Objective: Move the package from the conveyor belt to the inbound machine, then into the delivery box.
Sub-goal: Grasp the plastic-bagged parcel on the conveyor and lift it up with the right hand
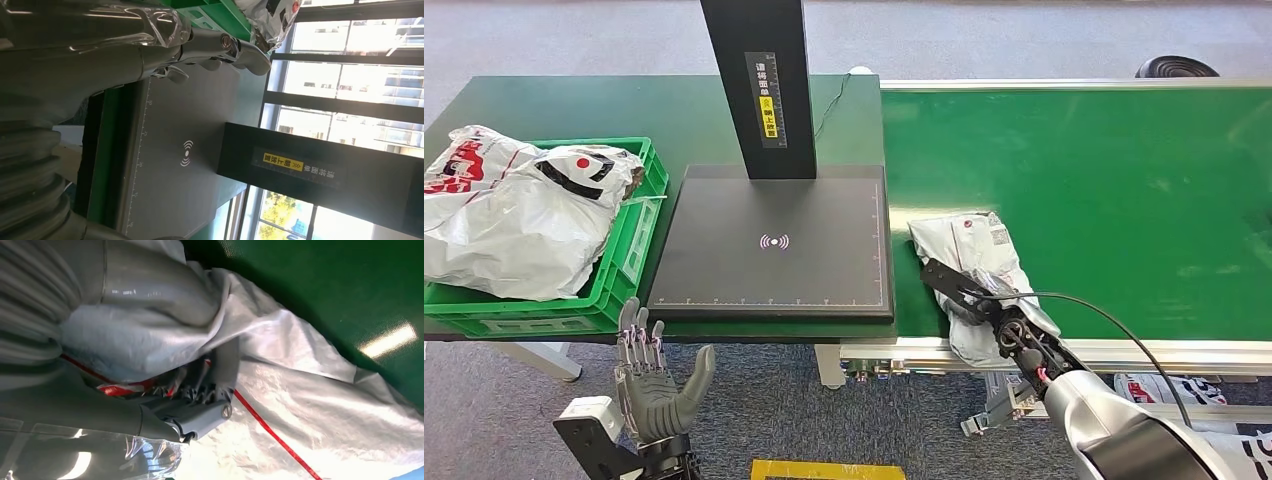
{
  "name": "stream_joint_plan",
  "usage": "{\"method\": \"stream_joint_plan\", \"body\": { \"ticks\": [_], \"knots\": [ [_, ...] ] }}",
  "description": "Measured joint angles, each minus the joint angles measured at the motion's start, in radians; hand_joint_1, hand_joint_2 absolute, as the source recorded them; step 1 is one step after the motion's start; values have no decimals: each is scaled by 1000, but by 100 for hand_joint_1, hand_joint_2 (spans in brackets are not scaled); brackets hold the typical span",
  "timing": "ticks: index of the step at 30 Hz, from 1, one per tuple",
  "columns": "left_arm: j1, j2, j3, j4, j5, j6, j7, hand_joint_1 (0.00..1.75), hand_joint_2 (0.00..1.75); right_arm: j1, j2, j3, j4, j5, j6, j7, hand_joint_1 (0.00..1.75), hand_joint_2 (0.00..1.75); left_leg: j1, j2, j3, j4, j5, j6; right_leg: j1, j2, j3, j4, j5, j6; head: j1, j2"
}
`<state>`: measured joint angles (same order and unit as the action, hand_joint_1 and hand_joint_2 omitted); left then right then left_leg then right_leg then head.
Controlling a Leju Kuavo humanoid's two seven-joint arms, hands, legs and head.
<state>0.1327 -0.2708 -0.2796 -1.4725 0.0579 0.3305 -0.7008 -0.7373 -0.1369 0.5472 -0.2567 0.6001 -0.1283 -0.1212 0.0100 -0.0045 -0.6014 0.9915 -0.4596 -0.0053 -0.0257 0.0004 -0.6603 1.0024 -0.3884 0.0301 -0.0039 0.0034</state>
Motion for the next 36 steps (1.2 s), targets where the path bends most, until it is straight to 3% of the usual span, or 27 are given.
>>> {"method": "stream_joint_plan", "body": {
  "ticks": [27,31,36],
  "knots": [
    [0,0,0,0,-4,6,0,0,175,16,15,-36,0,-9,-7,-21,175,175,0,0,0,0,0,0,0,0,0,0,0,0,0,0],
    [0,0,0,0,-5,12,0,0,175,15,18,-49,-1,-13,-34,-60,175,175,0,0,-1,0,0,0,0,0,0,0,0,0,0,0],
    [-1,0,-3,0,-7,22,0,0,175,-18,31,-96,-22,-60,-99,-176,175,175,0,0,-1,0,0,0,0,0,0,0,1,0,0,0]
  ]
}}
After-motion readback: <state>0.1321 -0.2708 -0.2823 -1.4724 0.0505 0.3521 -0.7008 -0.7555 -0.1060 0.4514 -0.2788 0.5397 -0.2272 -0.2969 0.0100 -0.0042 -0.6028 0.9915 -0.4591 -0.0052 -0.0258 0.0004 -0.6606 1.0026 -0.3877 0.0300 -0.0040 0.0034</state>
